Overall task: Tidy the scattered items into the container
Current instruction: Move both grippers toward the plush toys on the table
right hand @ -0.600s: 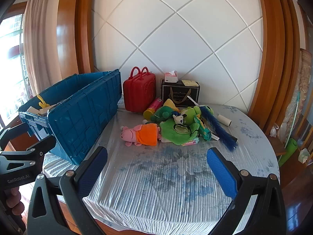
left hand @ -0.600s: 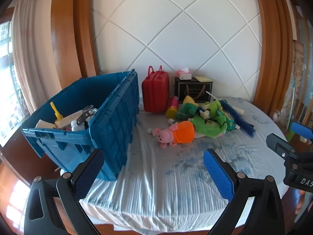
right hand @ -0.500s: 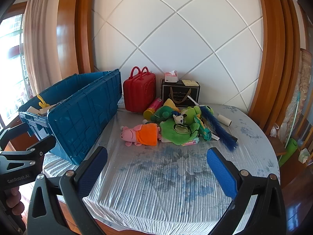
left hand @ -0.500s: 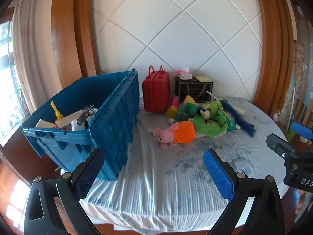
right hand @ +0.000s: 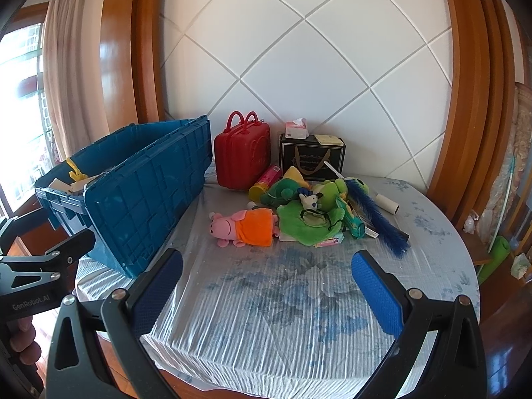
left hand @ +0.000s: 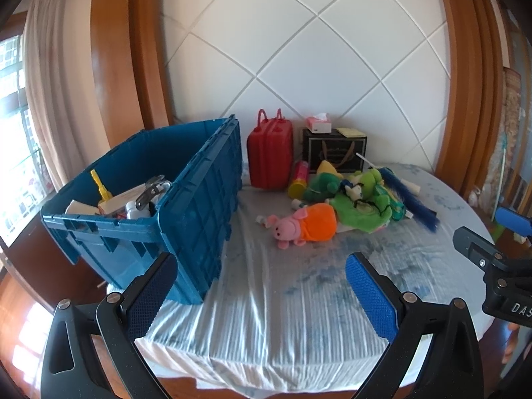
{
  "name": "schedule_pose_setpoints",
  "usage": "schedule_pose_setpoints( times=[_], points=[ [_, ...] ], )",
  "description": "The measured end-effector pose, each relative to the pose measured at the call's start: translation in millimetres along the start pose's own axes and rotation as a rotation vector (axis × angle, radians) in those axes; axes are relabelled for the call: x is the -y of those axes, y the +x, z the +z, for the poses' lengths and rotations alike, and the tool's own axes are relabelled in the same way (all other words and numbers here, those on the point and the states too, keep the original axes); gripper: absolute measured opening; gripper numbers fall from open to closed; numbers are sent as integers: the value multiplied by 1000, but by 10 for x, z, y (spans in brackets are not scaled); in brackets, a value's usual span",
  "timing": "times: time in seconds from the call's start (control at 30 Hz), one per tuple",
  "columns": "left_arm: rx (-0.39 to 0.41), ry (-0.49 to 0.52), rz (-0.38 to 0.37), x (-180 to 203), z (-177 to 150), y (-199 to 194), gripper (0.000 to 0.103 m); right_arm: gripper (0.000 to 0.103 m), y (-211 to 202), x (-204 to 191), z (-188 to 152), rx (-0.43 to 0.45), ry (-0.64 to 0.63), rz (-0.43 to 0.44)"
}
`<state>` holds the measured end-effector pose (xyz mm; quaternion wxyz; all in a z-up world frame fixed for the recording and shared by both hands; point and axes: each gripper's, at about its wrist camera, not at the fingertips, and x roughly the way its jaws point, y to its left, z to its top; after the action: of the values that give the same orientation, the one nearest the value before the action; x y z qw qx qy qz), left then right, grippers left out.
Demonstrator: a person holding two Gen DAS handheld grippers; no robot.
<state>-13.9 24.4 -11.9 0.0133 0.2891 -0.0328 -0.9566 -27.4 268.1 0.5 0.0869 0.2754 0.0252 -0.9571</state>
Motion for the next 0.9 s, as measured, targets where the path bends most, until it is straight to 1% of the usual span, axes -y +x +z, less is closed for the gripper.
schedule_pose_setpoints(
  times=[0.2, 0.33, 0.43, 0.53, 0.6, 0.7, 0.77, 0.9],
  points=[
    [-14, 0, 9, 77, 38, 112, 102, 103, 78, 47, 11, -3, 0, 10],
    [-41, -9, -13, 172, 91, 288, 102, 103, 165, 200, 14, -4, 13, 9],
    [-82, -21, -26, 266, 95, 507, 102, 103, 272, 380, 14, -5, 36, 2],
    [-158, -30, -59, 375, 25, 824, 102, 103, 436, 582, -18, -11, 54, -2],
    [-213, -10, -61, 475, -60, 1071, 102, 103, 632, 728, -91, -44, 68, -8],
    [-318, 1, -82, 603, -170, 1496, 102, 103, 1036, 953, -282, -155, 136, -20],
    [-351, 8, -100, 685, -221, 1749, 102, 103, 1272, 1092, -416, -224, 162, -20],
    [-420, 27, -162, 824, -251, 2268, 102, 103, 1593, 1376, -586, -281, 232, -67]
  ],
)
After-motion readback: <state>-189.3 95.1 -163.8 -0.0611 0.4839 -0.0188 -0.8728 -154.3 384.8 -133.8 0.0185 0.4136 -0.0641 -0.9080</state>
